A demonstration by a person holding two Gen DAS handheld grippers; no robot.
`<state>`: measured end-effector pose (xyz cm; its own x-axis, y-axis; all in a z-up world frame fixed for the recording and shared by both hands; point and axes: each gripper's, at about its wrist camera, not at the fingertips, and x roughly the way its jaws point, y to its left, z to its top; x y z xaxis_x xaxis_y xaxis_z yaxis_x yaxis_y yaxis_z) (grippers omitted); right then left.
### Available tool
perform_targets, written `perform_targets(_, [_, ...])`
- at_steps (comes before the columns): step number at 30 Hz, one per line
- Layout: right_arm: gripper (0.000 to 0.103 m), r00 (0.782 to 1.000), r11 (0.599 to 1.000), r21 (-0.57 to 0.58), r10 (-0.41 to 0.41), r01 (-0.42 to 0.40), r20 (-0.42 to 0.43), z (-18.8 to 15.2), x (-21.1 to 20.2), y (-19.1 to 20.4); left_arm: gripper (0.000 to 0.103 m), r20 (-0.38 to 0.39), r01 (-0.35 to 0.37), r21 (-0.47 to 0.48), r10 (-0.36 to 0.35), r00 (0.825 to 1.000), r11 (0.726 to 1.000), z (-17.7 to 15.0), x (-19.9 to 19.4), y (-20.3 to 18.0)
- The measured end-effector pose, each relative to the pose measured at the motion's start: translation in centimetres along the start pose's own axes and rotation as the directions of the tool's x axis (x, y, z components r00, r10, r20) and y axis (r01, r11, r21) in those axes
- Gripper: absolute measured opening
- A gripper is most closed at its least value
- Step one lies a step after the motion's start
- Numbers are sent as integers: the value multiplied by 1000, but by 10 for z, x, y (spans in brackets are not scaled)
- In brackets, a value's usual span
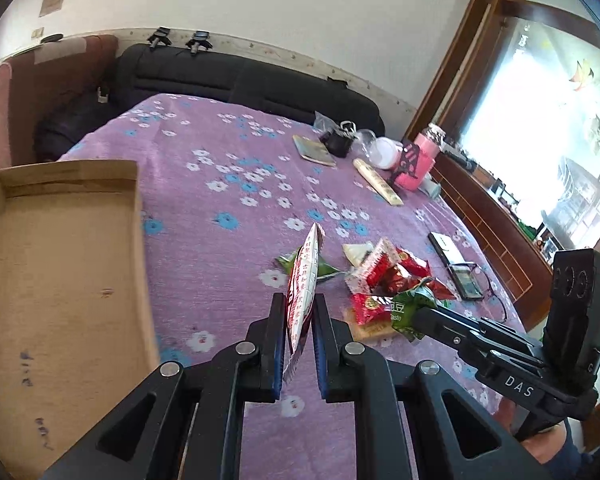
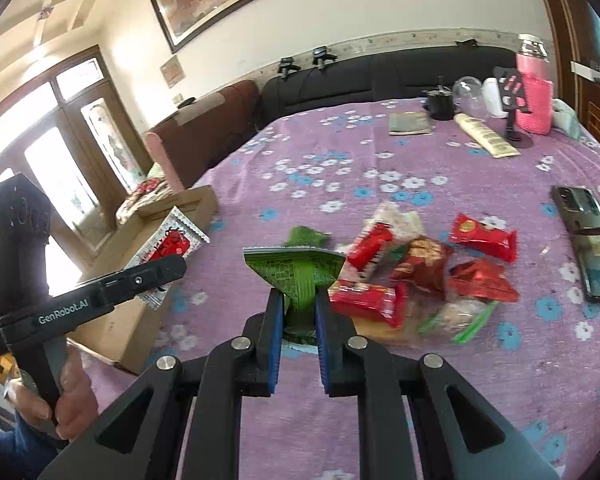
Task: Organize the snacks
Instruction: 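Carry both packets over the cardboard box with both grippers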
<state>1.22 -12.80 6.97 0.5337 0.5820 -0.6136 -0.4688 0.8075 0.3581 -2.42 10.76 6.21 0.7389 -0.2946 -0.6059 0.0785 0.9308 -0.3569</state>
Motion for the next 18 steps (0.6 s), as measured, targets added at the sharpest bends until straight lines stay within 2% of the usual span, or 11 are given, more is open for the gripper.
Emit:
perform_targets(8, [15, 998, 998, -31, 61, -62, -21, 6, 9, 36, 12, 49, -23, -52, 25, 998, 998, -1, -28, 31])
perform_targets(18, [15, 987, 981, -120, 142, -150, -71, 9, 29, 97, 12, 84, -105, -152, 119, 989, 983, -11, -60, 91])
